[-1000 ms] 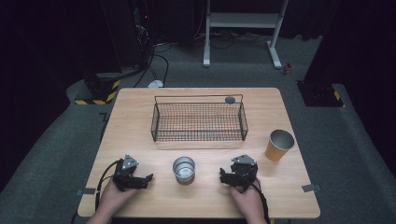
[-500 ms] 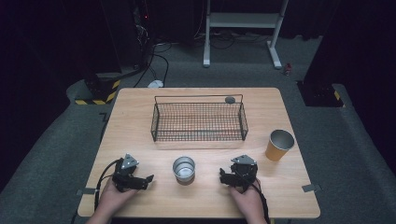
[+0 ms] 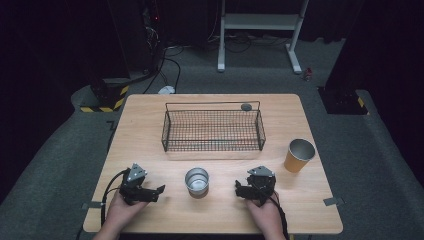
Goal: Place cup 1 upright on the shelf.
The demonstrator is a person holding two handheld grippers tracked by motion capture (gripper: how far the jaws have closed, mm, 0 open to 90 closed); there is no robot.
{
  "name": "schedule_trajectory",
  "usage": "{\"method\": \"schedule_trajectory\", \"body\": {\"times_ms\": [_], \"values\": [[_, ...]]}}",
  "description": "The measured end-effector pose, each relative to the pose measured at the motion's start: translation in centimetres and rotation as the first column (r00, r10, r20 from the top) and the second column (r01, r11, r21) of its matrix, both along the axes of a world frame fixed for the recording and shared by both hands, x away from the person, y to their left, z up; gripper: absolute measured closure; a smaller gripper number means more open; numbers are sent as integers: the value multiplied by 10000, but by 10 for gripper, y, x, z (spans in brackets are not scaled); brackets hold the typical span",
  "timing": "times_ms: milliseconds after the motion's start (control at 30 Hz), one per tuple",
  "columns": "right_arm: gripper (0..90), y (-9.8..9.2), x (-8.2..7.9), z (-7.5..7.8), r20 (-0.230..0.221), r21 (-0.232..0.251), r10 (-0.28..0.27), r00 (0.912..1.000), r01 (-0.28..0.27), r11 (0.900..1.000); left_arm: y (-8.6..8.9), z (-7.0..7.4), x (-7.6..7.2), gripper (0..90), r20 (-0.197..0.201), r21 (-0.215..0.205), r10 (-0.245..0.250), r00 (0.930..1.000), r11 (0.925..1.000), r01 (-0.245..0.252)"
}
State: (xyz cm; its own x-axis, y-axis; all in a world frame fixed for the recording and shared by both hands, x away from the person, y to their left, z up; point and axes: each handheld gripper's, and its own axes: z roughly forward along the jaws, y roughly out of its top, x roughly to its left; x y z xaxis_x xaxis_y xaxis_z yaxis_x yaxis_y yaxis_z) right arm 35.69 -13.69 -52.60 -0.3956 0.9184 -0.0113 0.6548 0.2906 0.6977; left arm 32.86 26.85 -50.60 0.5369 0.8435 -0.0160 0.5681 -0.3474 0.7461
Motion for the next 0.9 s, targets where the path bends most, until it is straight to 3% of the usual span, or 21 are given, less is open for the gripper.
{"method": "schedule_trajectory", "body": {"times_ms": [200,600,700,900], "values": [[88,0,0,0,14,-22,49,10000,-49,10000,0,4,-3,15,346,-161,-94,9994,9998,100],[88,0,0,0,0,-6,36,10000,-36,10000,-6,4,-4,14,311,-765,-404,9987,9962,427],[87,0,0,0,-1,-5,45,10000,-45,10000,-10,6,-5,14,175,-719,-633,9978,9953,644],[88,0,0,0,-3,-4,47,10000,-47,10000,-16,6,-5,8,369,-776,-994,9944,9917,1021]]}}
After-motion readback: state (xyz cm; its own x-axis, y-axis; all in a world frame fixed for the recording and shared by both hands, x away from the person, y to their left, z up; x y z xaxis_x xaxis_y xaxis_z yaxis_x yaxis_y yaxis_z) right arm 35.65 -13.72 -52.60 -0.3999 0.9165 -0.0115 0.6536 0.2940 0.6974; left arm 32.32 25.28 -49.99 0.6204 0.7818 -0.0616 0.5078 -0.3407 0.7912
